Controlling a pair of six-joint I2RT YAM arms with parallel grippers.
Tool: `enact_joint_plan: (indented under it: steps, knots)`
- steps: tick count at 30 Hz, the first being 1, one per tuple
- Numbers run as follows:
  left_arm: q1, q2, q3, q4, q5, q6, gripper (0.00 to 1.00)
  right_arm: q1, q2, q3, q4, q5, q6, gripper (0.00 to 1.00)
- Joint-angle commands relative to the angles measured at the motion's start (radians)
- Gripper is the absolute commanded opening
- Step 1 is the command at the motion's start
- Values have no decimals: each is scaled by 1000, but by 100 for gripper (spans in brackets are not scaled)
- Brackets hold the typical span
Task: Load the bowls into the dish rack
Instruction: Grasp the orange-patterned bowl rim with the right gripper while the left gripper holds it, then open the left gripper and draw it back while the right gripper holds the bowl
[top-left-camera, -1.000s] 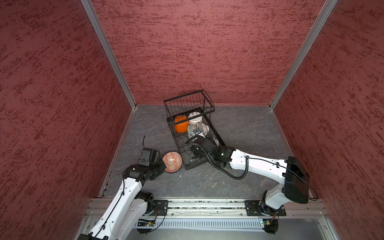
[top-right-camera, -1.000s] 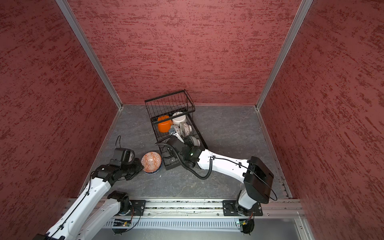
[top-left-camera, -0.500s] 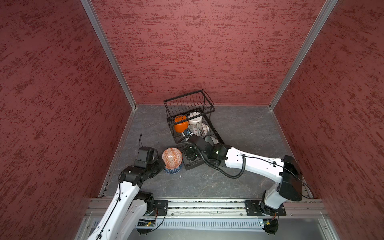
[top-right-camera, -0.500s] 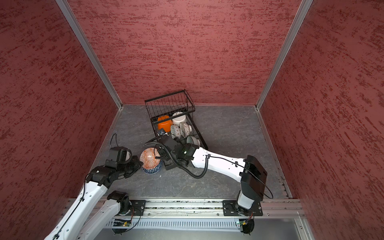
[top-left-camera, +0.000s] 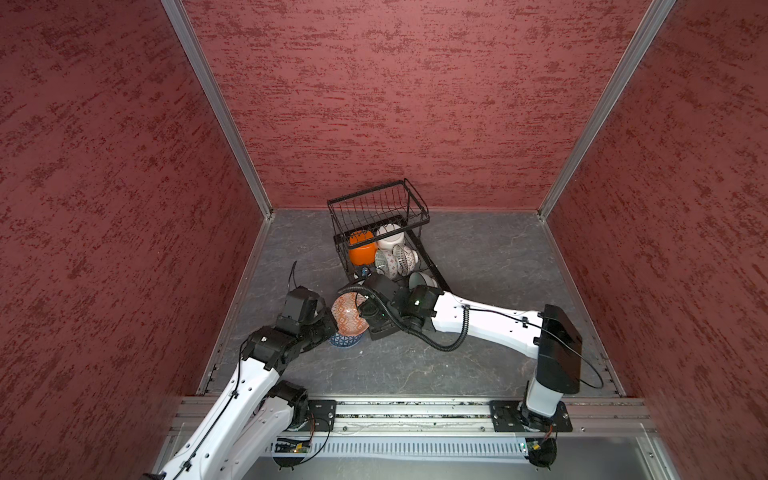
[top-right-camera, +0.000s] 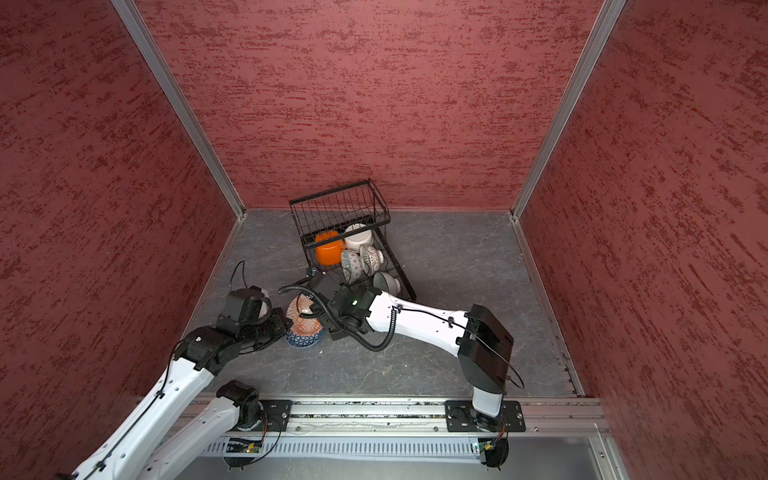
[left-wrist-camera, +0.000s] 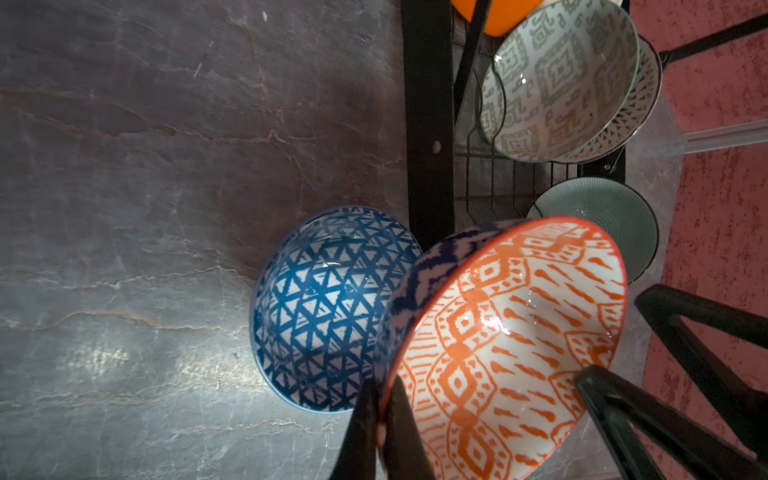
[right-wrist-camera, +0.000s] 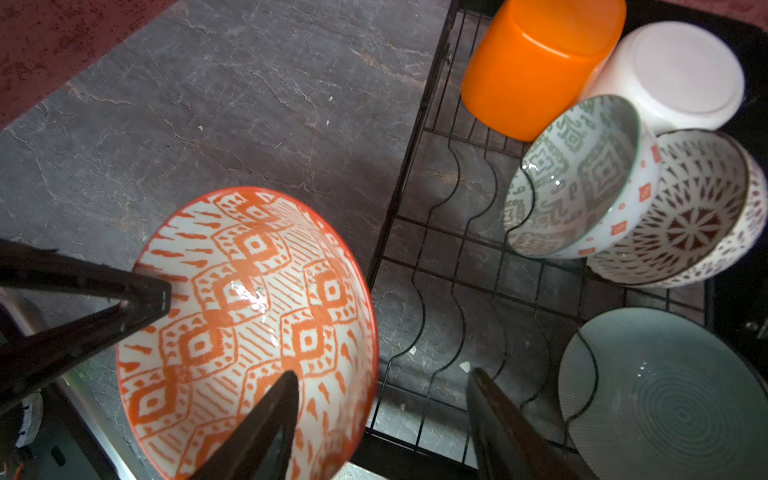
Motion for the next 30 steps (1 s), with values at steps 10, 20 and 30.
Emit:
enact_joint_plan:
  steps: [10,20,30]
  knots:
    - [-98,56,69,115,-79,10,0,5,38,45,-34,110,48,43]
    - [-101,51,60,127,-86,10,0,5,48,52,-29,164,62,11]
    - [-101,18,22,167,-82,3,33,5,32,36,-13,288,95,0]
